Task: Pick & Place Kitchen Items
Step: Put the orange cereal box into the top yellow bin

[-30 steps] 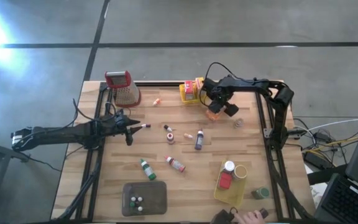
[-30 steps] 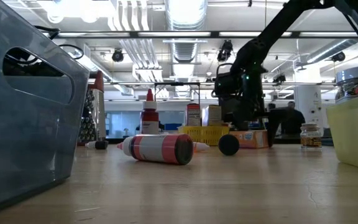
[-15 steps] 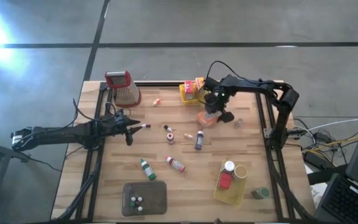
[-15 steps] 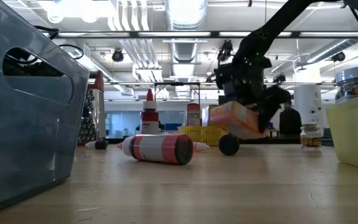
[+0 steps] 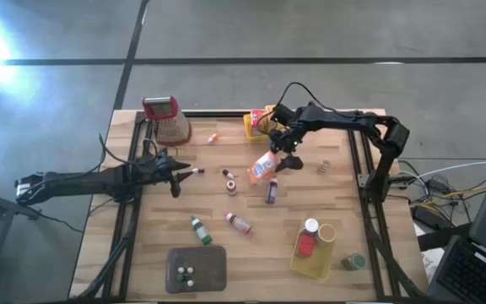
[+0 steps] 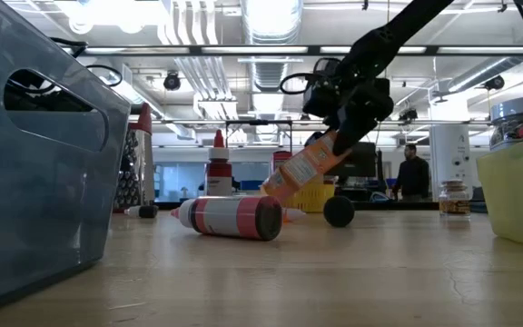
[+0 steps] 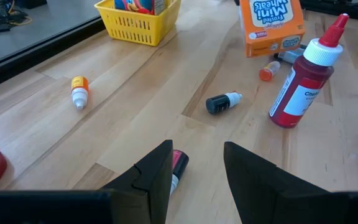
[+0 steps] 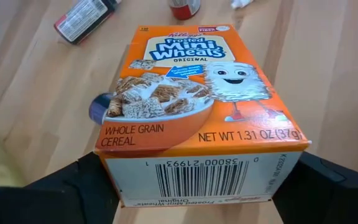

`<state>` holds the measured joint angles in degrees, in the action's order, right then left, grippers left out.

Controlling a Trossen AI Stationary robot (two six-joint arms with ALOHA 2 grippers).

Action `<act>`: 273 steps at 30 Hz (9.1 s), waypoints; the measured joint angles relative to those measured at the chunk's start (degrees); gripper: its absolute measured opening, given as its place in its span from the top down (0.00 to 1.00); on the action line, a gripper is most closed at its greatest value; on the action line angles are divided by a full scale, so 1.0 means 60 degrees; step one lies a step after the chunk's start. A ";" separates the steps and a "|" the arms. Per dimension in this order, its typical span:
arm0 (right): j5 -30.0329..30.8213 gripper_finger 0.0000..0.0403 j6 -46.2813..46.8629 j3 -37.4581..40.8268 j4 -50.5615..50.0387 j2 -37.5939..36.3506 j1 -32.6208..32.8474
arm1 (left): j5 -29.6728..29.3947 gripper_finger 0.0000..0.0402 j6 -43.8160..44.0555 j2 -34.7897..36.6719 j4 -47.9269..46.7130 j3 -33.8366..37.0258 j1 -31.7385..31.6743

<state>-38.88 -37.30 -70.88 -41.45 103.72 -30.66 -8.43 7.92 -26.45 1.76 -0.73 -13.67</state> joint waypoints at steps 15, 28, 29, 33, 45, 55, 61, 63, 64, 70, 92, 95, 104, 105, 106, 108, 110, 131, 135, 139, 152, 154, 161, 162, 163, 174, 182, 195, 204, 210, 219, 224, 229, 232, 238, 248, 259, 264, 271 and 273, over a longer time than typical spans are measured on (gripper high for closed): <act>-0.0782 0.14 0.1263 0.0084 0.0082 0.0005 0.0197 | 0.0000 0.63 0.0001 -0.0002 0.0000 0.0000 0.0000; -0.0856 0.20 0.1514 0.0084 0.0120 -0.0040 0.0208 | 0.0000 0.63 0.0000 -0.0002 -0.0001 0.0000 -0.0004; -0.0819 0.19 0.1644 0.0085 0.0119 -0.0040 0.0202 | 0.0000 0.63 -0.0001 -0.0002 -0.0001 0.0000 0.0000; -0.0770 0.15 0.1730 0.0085 0.0124 -0.0040 0.0170 | 0.0000 0.63 0.0001 0.0002 0.0000 0.0000 0.0000; -0.0753 0.23 0.1562 0.0085 0.0171 -0.0040 0.0171 | -0.0002 0.63 -0.0003 0.0000 -0.0003 0.0000 -0.0002; -0.0753 0.22 0.1605 0.0085 -0.0340 -0.0482 0.0171 | 0.0000 0.63 -0.0002 0.0001 -0.0001 0.0000 -0.0001; -0.0792 0.24 0.1934 0.0085 -0.0553 -0.1657 0.0171 | -0.0069 0.63 -0.1391 0.0000 0.0031 0.0004 -0.0002; -0.0822 0.26 0.2109 0.0086 -0.0550 -0.2184 0.0171 | -0.0087 0.63 -0.2059 0.0002 0.0033 0.0004 0.0000; -0.0848 0.26 0.2173 0.0087 -0.0534 -0.2452 0.0184 | -0.0089 0.63 -0.2231 0.0000 0.0036 0.0004 -0.0002; -0.0876 0.24 0.2698 0.0108 0.0142 -0.3972 0.0261 | -0.0111 0.63 -0.2240 0.0000 0.0099 0.0013 -0.0002; -0.0756 0.20 0.3439 0.0635 0.3515 -0.5562 0.0379 | -0.0008 0.63 0.6241 -0.0090 0.3643 0.0018 -0.0003; -0.0731 0.19 0.3398 0.0660 0.3577 -0.5502 0.0381 | 0.0342 0.61 0.6754 -0.0234 0.4649 0.0014 0.0000; -0.0495 0.27 0.3136 0.0660 0.4071 -0.5453 0.0379 | 0.0321 0.31 0.9142 -0.1061 0.5214 -0.0079 0.0003; -0.0493 0.27 0.3112 0.0662 0.4095 -0.5453 0.0379 | 0.0321 0.28 0.9274 -0.1171 0.5218 -0.0137 0.0004; -0.0492 0.27 0.3053 0.0660 0.4099 -0.5453 0.0379 | 0.0321 0.26 0.9325 -0.1300 0.5272 -0.0215 0.0010; -0.0489 0.26 0.2954 0.0660 0.4122 -0.5453 0.0383 | 0.0317 0.23 0.9171 -0.1648 0.5319 -0.0447 0.0124; -0.0484 0.23 0.2943 0.0660 0.4217 -0.5415 0.0379 | 0.0309 0.23 0.9001 -0.2032 0.5370 -0.0828 0.0278; 0.0015 0.22 0.2506 0.0660 0.5009 -0.5413 0.0379 | 0.1808 0.24 0.7950 -0.8536 0.9144 -0.5912 0.0677; 0.0012 0.19 0.2513 0.0660 0.5049 -0.5417 0.0383 | 0.2257 0.24 0.7931 -0.9304 0.9133 -0.6825 0.0647; 0.0001 0.22 0.2516 0.0661 0.5005 -0.5465 0.0384 | 0.2545 0.24 0.7748 -0.9592 0.9127 -0.7357 0.0560; -0.0090 0.22 0.2722 0.0664 0.4898 -0.5479 0.0813 | 0.4482 0.24 0.7668 -0.9495 0.9119 -0.7586 -0.0392; -0.0107 0.20 0.2763 0.0671 0.4805 -0.5472 0.0925 | 0.5101 0.24 0.7663 -0.9495 0.9058 -0.7685 -0.0651; -0.0133 0.22 0.2972 0.0675 0.4550 -0.5400 0.1301 | 0.7181 0.24 0.7340 -0.9481 0.7874 -0.8206 -0.1344; -0.0127 0.23 0.2968 0.0675 0.4554 -0.5395 0.1346 | 0.7459 0.24 0.7250 -0.9481 0.7642 -0.8314 -0.1391; -0.0127 0.24 0.2955 0.0675 0.4557 -0.5395 0.1379 | 0.7712 0.24 0.7133 -0.9481 0.7369 -0.8427 -0.1417; -0.0107 0.23 0.3015 0.0662 0.4823 -0.5399 0.1468 | 0.9391 0.24 0.5319 -0.9488 0.4650 -0.9593 -0.1457; -0.0127 0.23 0.3001 0.0660 0.4815 -0.5399 0.1468 | 1.0309 0.26 0.5094 -0.9488 0.4654 -0.9741 -0.1459; -0.0094 0.21 0.3009 0.0663 0.4980 -0.5399 0.1468 | 1.0382 0.43 0.5083 -0.9492 0.4586 -0.9712 -0.1457; 0.0061 0.13 0.2998 0.0661 0.4930 -0.5605 0.1445 | 1.0186 0.49 0.5762 -0.9492 0.4742 -0.9703 -0.1434; 0.1337 0.13 0.2589 0.0642 0.3900 -0.6315 0.1439 | 0.9764 0.52 0.6640 -0.9492 0.4739 -0.9690 -0.1341; 0.3276 0.19 0.2779 0.0635 0.1175 -0.7210 0.1443 | 0.9444 0.52 0.7546 -0.9492 0.4561 -0.9686 -0.1311; 0.3267 0.22 0.3480 0.1112 0.0425 -0.7293 0.1521 | 0.8130 0.52 0.7745 -0.9490 0.3332 -0.9686 -0.1311; 0.3239 0.26 0.3842 0.2086 0.0504 -0.7306 0.1770 | 0.7025 0.52 0.7773 -0.9488 0.1856 -0.9668 -0.1309; 0.3259 0.29 0.4154 0.2752 0.0829 -0.7293 0.2064 | 0.6775 0.52 0.8109 -0.9488 0.1734 -0.9668 -0.1305; 0.3261 0.33 0.4584 0.3698 0.2106 -0.7293 0.2948 | 0.6379 0.52 0.9104 -0.9488 0.1741 -0.9668 -0.1396; 0.7388 0.37 0.3032 0.4012 0.4350 -0.7272 0.5168 | 0.6156 0.52 1.1795 -0.9679 0.1697 -0.9668 -0.1395; 1.2584 0.32 0.1584 0.3964 0.5567 -0.6688 0.7213 | 0.5949 0.52 1.7106 -0.9852 0.2379 -0.9672 -0.1381; 1.3258 0.30 0.1511 0.3848 0.6275 -0.6022 0.7232 | 0.5870 0.52 1.7735 -0.9834 0.2386 -0.9672 -0.1373; 1.3585 0.26 0.2228 0.2930 0.6433 -0.5133 0.7158 | 0.5810 0.52 1.7767 -0.9834 0.2452 -0.9672 -0.1373; 1.3593 0.25 0.2365 0.2572 0.6143 -0.5001 0.7109 | 0.5810 0.52 1.7766 -0.9834 0.2452 -0.9672 -0.1371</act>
<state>42.68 -23.11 -55.44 -4.59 73.71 12.00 26.44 114.51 -85.45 16.47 -58.76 -21.90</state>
